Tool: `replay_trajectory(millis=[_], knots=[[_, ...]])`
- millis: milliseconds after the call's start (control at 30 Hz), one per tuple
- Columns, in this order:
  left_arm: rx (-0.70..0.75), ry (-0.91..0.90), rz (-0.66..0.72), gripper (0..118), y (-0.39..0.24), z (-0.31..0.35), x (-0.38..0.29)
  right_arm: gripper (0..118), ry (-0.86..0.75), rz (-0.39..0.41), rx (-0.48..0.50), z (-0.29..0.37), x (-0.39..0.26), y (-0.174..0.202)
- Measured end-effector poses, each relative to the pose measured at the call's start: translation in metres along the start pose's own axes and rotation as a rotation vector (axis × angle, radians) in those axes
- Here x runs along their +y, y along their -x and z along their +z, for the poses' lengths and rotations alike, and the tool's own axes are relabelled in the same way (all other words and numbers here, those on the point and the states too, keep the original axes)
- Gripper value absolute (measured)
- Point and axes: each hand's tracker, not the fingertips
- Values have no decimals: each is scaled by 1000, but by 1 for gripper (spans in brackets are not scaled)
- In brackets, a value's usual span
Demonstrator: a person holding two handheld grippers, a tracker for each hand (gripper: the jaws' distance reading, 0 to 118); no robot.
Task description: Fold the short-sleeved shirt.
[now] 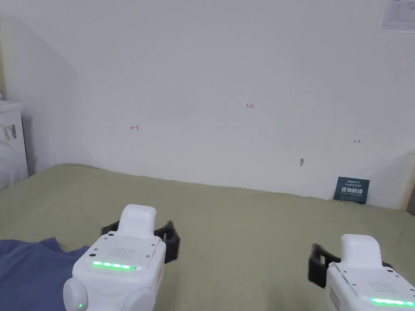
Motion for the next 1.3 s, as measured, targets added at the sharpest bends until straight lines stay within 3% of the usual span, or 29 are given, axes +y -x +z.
replay_trajectory(millis=[33, 67, 133, 200, 400, 533, 667, 800, 1000, 1167, 1300], knots=[[20, -6, -15, 0, -2, -2, -1, 7, -2, 17, -17, -1, -3, 1], [87, -8, -14, 0, -3, -2, -3, 1, 26, 35, -25, 0, -8, 2], [21, 7, 43, 0, 3, 1, -5, 1, 18, -30, 28, 6, -10, -1], [46, 20, 40, 0, 4, 3, -5, 1, 30, -8, -1, 8, -13, 2], [98, 23, 39, 0, 33, 23, -5, 1, 17, -16, 65, 14, 0, 21], [227, -2, 20, 0, 79, 55, 3, 1, -23, -13, 196, 16, 16, 69], [369, 15, 47, 0, 140, 100, 5, 1, -54, 28, 368, 22, 29, 138], [525, 47, 34, 0, 183, 146, -1, 1, -60, 9, 531, 35, 38, 202], [637, 83, 74, 0, 220, 193, -23, 1, -46, 16, 729, 56, 38, 272], [641, 118, 71, 0, 229, 193, -30, 1, -41, 33, 761, 57, 34, 285], [528, 162, 54, 0, 236, 153, -17, 1, -18, 44, 722, 44, 28, 261]])
